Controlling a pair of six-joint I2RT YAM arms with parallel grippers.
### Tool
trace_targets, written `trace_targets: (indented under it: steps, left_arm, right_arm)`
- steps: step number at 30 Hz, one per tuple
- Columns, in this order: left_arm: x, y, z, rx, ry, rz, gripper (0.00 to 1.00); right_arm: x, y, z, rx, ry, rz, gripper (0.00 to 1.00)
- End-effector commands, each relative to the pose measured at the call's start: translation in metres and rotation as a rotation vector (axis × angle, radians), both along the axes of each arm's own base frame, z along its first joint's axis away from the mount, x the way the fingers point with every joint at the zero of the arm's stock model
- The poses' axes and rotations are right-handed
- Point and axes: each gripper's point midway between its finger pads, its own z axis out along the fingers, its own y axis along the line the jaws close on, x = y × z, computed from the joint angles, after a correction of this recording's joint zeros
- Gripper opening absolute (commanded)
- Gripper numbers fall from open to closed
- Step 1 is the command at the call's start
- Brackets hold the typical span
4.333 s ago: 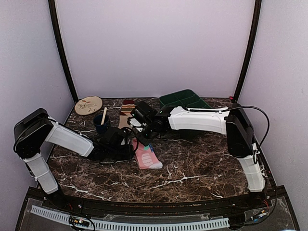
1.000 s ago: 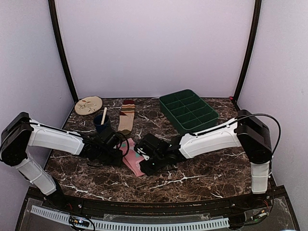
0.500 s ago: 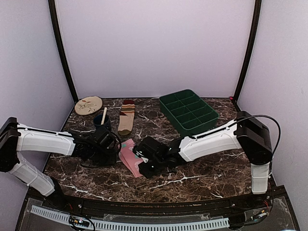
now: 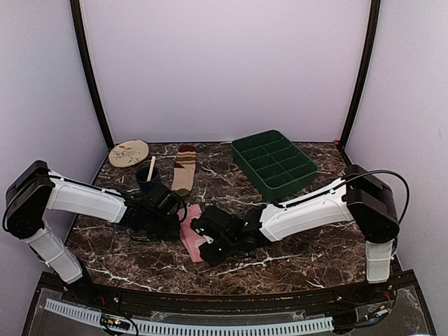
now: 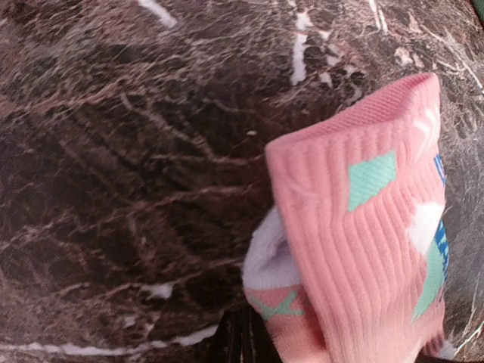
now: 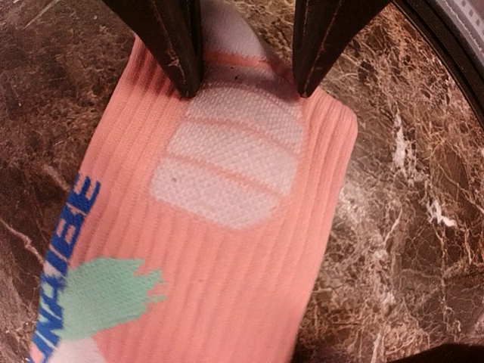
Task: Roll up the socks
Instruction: Smooth out the sock at the center of the board.
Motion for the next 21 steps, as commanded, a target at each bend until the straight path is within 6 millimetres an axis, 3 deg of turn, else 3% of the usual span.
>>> trace_targets:
  steps: [1,9,16,21]
  left_arm:
    - [-0.012,-0.004,-0.029,0.022,0.095,-0.052,0.06]
    - [-0.003,-0.021,-0.034,-0.004,0.080,-0.111,0.04]
    - [-0.002,-0.021,-0.037,-0.004,0.080,-0.123,0.03]
    - [-0.001,-0.021,-0.038,-0.003,0.083,-0.129,0.03]
  right_arm:
    - [-0.024,-0.018,-0.015,-0.074,0.055,0.016,0.38]
    - [-0.020,-0.016,-0.006,-0.068,0.022,-0.004,0.38]
    - [0.012,-0.016,0.045,-0.002,-0.104,-0.100,0.40]
    - [0.044,-0.027,0.081,0.060,-0.173,-0.218,0.41]
